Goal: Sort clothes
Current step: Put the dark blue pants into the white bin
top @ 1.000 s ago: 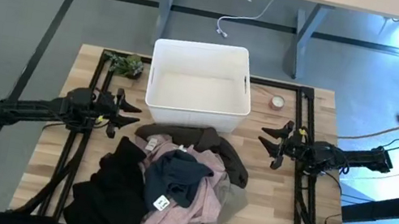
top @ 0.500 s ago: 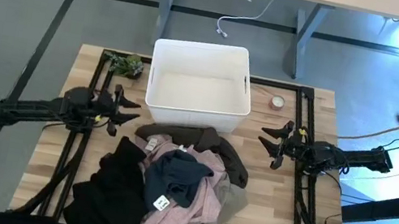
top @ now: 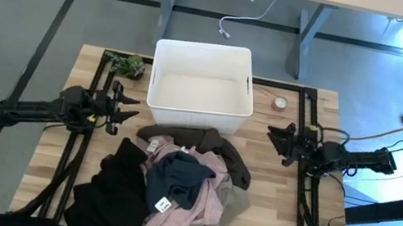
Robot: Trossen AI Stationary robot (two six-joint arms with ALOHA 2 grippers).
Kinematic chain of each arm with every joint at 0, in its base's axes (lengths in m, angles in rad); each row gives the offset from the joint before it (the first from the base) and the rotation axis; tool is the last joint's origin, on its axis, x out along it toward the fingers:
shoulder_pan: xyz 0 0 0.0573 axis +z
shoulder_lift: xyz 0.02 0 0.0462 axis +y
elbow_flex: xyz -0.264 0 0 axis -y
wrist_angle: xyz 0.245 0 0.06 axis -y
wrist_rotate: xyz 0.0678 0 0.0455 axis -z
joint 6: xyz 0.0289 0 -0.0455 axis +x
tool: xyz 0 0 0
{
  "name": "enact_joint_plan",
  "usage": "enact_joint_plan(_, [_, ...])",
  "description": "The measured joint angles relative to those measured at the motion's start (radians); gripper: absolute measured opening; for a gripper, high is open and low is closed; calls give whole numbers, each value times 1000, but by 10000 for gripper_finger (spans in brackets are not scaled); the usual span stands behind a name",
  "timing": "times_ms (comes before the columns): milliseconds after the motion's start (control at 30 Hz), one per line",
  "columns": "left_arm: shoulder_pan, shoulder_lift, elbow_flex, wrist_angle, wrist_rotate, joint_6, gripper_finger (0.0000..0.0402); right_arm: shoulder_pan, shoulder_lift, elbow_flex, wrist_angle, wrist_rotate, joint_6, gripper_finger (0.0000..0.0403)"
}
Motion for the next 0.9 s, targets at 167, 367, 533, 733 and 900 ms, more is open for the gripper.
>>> enact_joint_plan(167, [0, 0, 0, 6, -4, 99, 157, 0, 0, 0, 72, 63, -5, 193])
enact_joint_plan(367, [0, 0, 0, 25, -52, 149, 157, 0, 23, 0, 114, 165, -21, 193])
enact_joint_plan(533, [0, 0, 0, 23, -52, 129, 157, 0, 95, 5, 289, 33, -9, 193])
enact_joint_plan(733, [0, 0, 0, 25, -52, 102, 157, 1, 282, 179, 349, -186, -57, 193])
enact_joint_plan(900, [0, 0, 0, 26, -52, 71, 157, 1, 560, 434, 322, -328, -170, 193])
